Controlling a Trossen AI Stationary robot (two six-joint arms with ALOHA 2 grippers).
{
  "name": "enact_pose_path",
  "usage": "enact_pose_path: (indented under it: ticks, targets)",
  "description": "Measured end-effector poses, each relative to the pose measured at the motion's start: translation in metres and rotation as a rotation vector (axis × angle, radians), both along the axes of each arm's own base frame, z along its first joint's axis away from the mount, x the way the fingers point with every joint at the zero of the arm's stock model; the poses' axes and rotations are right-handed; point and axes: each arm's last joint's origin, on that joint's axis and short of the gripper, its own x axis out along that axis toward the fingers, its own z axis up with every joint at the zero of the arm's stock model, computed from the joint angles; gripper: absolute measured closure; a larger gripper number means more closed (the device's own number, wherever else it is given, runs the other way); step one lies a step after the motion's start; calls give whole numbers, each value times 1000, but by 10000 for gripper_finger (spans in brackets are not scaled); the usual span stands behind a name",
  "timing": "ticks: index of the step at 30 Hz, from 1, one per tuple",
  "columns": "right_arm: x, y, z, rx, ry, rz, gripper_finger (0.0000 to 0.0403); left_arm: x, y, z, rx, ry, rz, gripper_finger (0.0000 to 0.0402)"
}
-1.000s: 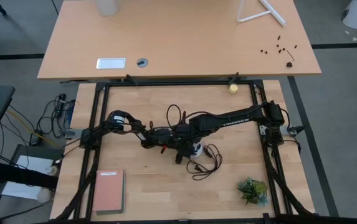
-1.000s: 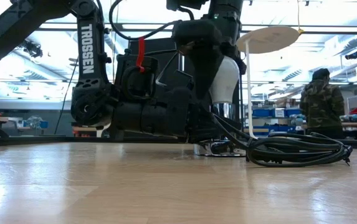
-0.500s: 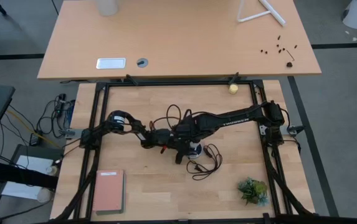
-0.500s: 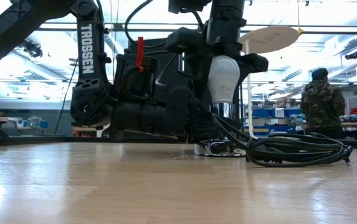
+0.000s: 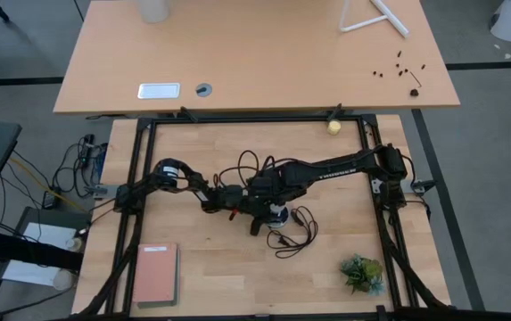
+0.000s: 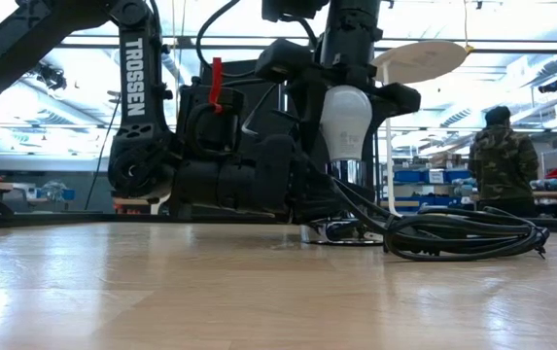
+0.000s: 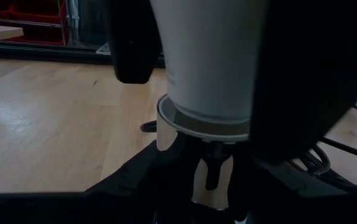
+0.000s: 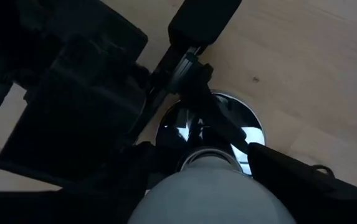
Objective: Screw lightbulb
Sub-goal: Insert the white lightbulb into the silver lamp
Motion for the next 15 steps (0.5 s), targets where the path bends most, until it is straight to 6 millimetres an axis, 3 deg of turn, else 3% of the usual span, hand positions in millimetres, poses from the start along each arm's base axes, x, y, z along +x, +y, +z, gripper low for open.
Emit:
enact_pose_path:
  ticks: [15]
  targets:
    - [-6,-5,8,-37,3,58,31,0,0,0,-8,-5,2,213]
